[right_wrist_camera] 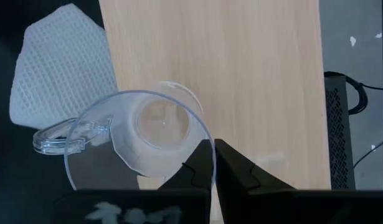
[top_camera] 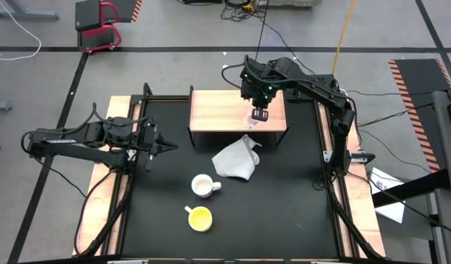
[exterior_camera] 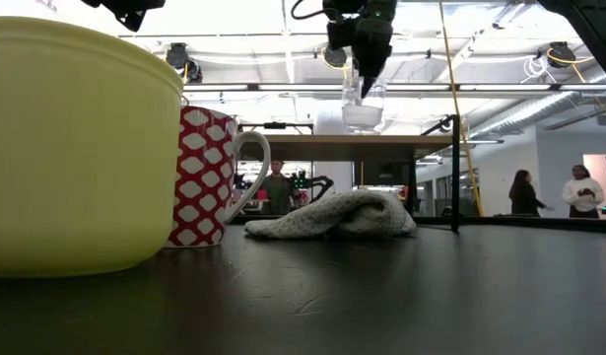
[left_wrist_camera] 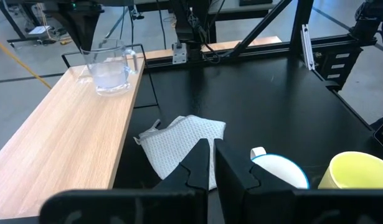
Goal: Stack small to large cups/mugs on shelf
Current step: Put the transparent mug on the shelf
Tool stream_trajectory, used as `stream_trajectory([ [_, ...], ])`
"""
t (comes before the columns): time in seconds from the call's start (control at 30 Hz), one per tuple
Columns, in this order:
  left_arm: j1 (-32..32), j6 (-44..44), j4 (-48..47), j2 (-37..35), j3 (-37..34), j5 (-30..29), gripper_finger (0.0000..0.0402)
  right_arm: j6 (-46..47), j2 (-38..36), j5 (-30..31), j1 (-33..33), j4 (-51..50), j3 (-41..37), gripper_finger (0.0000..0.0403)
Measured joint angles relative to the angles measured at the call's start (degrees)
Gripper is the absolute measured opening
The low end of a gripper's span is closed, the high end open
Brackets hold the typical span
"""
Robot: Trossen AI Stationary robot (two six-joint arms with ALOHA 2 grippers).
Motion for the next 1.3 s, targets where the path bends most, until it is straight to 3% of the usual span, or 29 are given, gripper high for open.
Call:
stream_trajectory([
  [1.3,0.0,-0.26,0.0,-0.02,0.0,0.02,0.0026,-2.12,2.43,1.86,0.81,0.45,0.01,0.0001],
])
